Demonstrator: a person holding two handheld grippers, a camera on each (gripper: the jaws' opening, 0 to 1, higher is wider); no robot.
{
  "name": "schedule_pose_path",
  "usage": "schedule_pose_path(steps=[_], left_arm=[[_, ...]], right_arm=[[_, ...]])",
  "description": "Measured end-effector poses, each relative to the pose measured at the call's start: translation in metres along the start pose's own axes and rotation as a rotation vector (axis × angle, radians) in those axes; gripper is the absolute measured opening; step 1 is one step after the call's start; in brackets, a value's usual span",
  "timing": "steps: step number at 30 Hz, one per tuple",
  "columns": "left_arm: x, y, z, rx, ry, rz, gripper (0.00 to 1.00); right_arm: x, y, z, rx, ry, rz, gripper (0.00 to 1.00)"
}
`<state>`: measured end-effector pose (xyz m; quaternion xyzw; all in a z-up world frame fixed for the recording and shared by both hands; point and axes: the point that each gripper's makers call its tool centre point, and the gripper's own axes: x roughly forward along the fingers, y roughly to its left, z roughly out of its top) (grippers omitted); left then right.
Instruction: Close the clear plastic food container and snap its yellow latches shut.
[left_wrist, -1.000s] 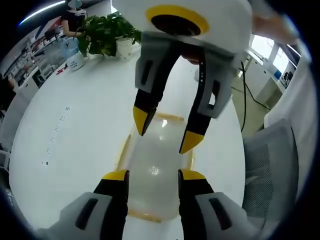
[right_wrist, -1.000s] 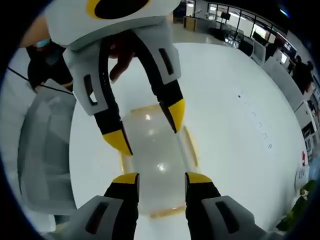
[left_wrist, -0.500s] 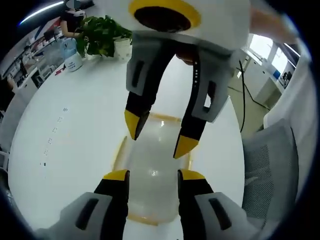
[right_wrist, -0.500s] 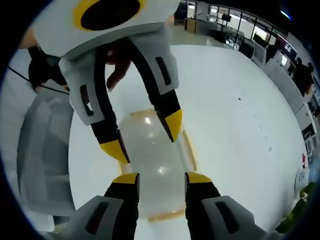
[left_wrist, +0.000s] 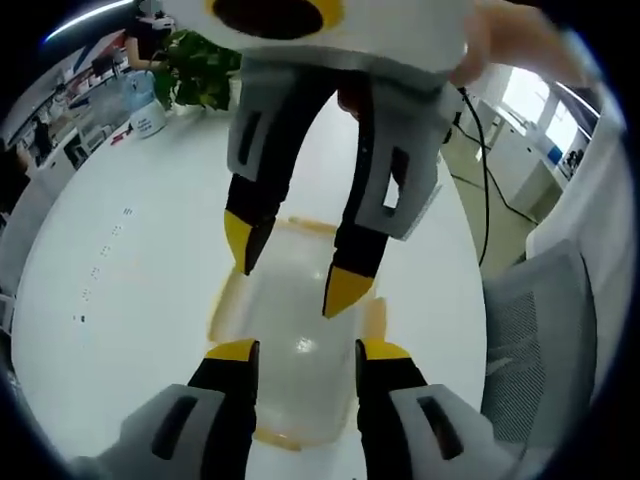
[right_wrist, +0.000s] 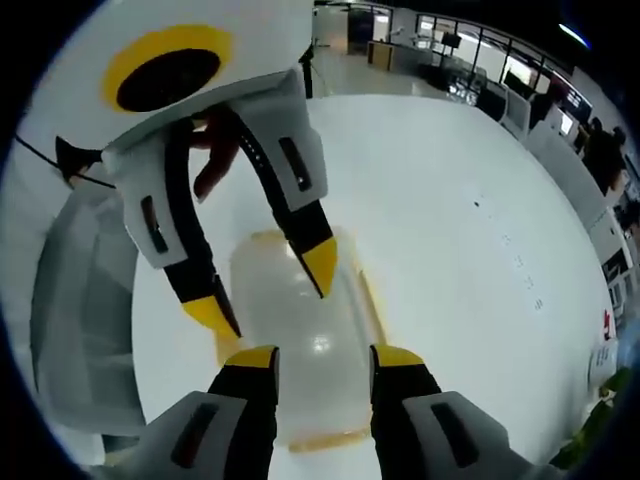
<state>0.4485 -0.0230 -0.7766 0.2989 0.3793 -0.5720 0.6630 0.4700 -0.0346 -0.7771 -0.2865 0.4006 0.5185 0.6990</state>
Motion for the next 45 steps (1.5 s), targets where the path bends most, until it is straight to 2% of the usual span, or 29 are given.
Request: schedule_pose_path(steps=[25, 45], left_arm=[[0.001, -0.013, -0.004, -0.031, -0.015, 0.016, 0.46], [0.004, -0.014, -0.008, 0.043, -0.009, 0.074, 0.49]], right_arm=[[0.006, -0.013, 0.008, 0.003, -0.012, -0.007, 0.4], [0.019, -0.016, 0.012, 0.055, -0.016, 0.041, 0.43]])
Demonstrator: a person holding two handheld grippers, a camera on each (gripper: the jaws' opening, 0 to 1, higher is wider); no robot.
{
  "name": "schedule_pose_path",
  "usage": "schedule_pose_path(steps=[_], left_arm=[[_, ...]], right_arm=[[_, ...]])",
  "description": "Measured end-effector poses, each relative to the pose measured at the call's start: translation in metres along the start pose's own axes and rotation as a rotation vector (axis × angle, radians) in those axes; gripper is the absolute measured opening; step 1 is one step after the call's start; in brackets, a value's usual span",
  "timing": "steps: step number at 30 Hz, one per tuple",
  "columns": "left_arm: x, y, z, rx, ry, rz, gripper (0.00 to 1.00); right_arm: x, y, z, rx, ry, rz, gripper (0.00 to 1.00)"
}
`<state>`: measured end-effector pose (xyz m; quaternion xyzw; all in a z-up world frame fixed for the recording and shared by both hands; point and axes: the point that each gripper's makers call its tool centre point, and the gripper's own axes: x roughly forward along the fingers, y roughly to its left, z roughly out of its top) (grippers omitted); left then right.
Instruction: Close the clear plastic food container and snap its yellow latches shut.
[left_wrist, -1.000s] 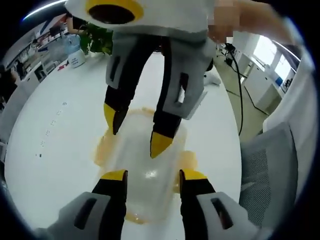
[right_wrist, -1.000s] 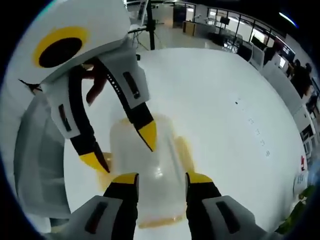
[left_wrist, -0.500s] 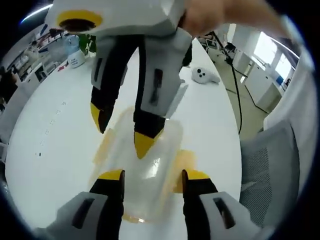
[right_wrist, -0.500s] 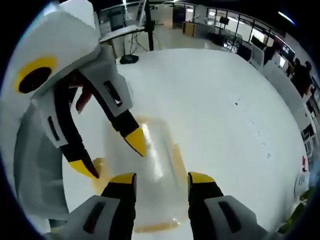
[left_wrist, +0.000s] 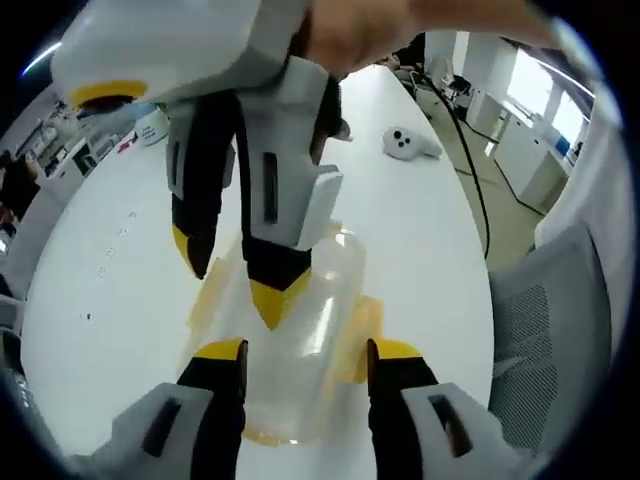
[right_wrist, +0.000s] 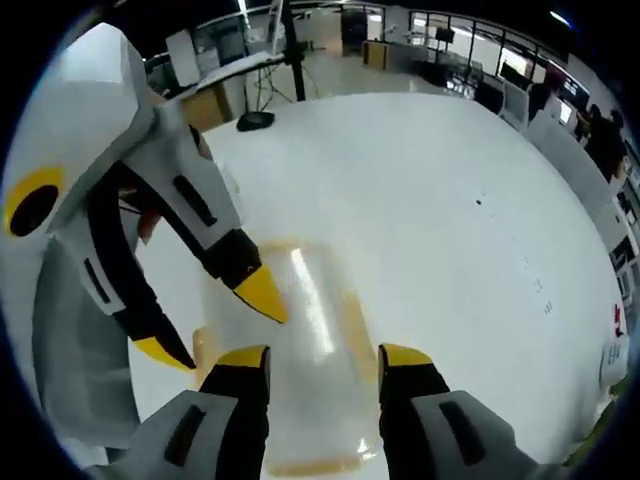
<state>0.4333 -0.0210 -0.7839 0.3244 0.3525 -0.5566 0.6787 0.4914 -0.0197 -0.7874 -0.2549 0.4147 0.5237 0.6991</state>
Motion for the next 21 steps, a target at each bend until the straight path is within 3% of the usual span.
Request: schedule_pose_path(steps=[21], left_arm=[[0.0031, 0.0009, -0.0012, 0.031, -0.005, 0.088, 0.47]], right_arm=[[0.0055, 0.0022, 0.0014, 0.023, 0.011, 0.078, 0.43]])
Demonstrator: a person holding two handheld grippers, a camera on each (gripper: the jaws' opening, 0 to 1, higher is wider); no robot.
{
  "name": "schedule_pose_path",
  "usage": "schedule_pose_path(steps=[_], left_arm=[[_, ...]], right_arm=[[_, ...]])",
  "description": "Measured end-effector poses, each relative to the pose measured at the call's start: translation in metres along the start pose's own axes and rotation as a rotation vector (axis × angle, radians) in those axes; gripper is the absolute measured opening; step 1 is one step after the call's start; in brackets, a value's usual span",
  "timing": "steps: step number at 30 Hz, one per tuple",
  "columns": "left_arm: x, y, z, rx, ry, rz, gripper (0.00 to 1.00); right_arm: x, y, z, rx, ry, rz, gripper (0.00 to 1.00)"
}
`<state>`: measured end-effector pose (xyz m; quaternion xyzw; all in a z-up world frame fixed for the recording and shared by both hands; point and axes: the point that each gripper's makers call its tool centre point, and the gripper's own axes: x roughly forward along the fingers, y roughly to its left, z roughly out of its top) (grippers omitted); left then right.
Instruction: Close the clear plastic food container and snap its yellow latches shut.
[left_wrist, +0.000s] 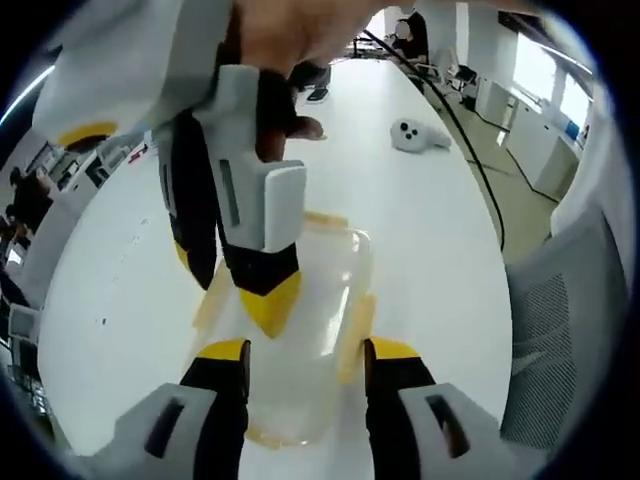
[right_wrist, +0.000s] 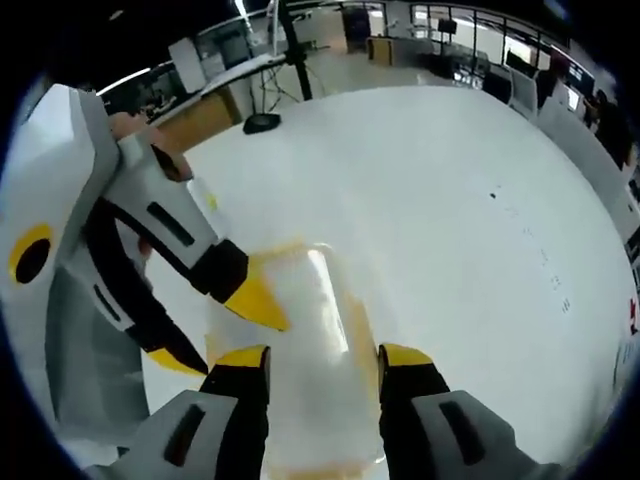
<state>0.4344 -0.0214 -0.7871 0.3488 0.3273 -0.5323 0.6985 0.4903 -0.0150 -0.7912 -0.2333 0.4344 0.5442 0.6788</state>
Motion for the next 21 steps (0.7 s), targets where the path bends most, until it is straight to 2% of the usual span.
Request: schedule_pose_path(steps=[10, 16, 21], left_arm=[[0.0016, -0.0015, -0.0014, 0.004, -0.024, 0.033, 0.46], [0.0017, -0.0009, -0.0011, 0.012, -0.034, 0.04, 0.46], [0.0049, -0.0035, -0.0009, 0.049, -0.004, 0.069, 0.46]], right_arm=[[0.0016, 0.0002, -0.0006, -0.005, 0.036, 0.023, 0.42], [0.0014, -0.0017, -0.0008, 0.004, 0.026, 0.035, 0.39], [0.0022, -0.0017, -0.0006, 0.004, 0.034, 0.034, 0.39]])
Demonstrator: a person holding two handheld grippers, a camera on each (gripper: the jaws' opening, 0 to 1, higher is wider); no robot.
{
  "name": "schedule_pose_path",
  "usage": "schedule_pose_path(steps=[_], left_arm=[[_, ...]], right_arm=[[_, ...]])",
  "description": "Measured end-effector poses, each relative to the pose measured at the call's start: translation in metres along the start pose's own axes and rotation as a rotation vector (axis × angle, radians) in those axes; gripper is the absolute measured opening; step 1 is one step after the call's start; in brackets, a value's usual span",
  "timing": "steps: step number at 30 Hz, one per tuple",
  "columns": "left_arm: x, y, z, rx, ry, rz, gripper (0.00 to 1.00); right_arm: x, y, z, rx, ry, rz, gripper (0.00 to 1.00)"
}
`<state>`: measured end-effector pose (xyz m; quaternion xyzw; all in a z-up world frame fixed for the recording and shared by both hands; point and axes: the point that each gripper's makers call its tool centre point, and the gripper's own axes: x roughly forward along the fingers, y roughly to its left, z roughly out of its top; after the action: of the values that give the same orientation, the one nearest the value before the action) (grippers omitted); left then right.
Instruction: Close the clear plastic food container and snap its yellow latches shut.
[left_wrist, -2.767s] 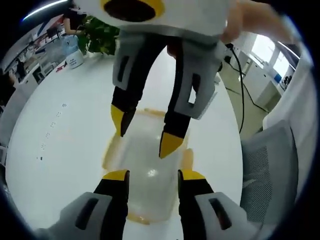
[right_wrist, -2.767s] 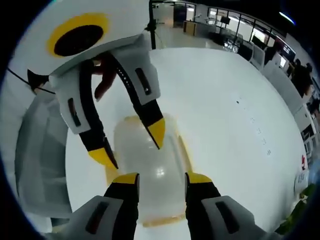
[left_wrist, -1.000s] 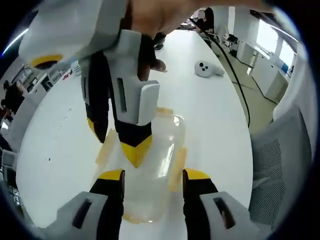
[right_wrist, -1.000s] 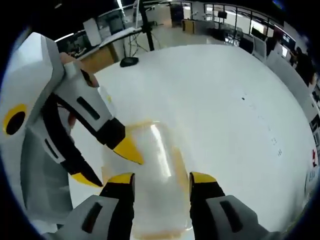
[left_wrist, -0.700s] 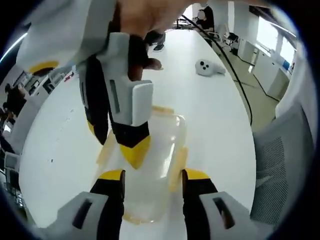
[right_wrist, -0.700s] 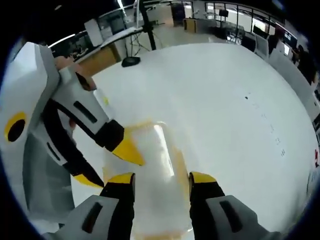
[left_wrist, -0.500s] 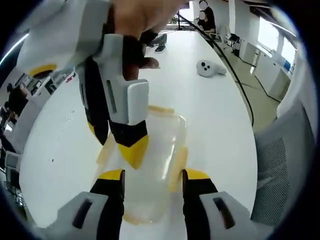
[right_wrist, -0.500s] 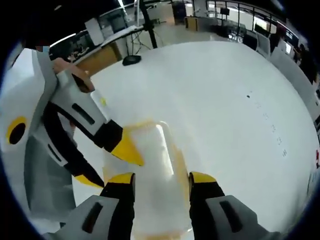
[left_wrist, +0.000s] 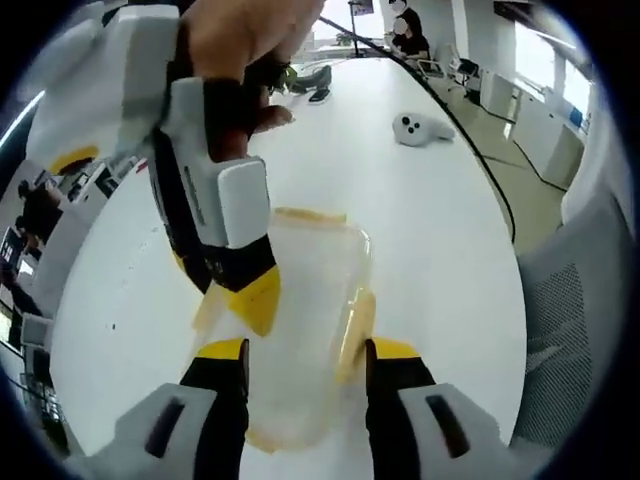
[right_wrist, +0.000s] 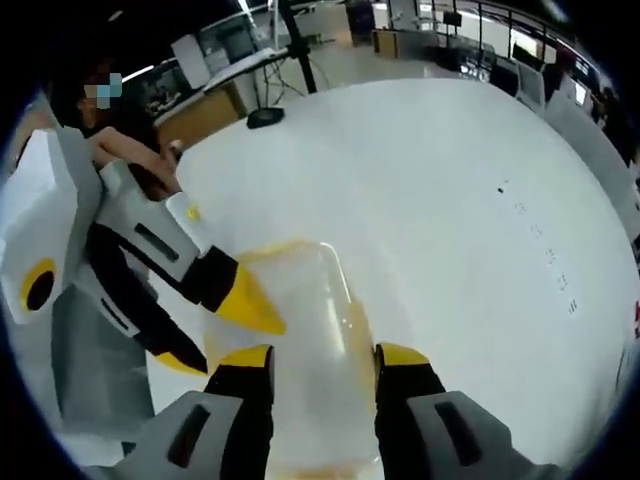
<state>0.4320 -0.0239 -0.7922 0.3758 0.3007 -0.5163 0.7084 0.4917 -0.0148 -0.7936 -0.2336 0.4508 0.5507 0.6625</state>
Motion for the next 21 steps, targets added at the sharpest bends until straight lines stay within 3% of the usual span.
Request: schedule_pose_path(steps=[12, 21], left_arm=[[0.0014, 0.0015, -0.0008, 0.004, 0.022, 0.01, 0.43], [0.0049, 0.0016, 0.0001, 0.005, 0.025, 0.021, 0.39]], right_arm=[[-0.0004, -0.0024, 0.0002, 0.011, 0.025, 0.008, 0.33], [0.0024, -0.0018, 0.0006, -0.02, 0.104, 0.062, 0.31]])
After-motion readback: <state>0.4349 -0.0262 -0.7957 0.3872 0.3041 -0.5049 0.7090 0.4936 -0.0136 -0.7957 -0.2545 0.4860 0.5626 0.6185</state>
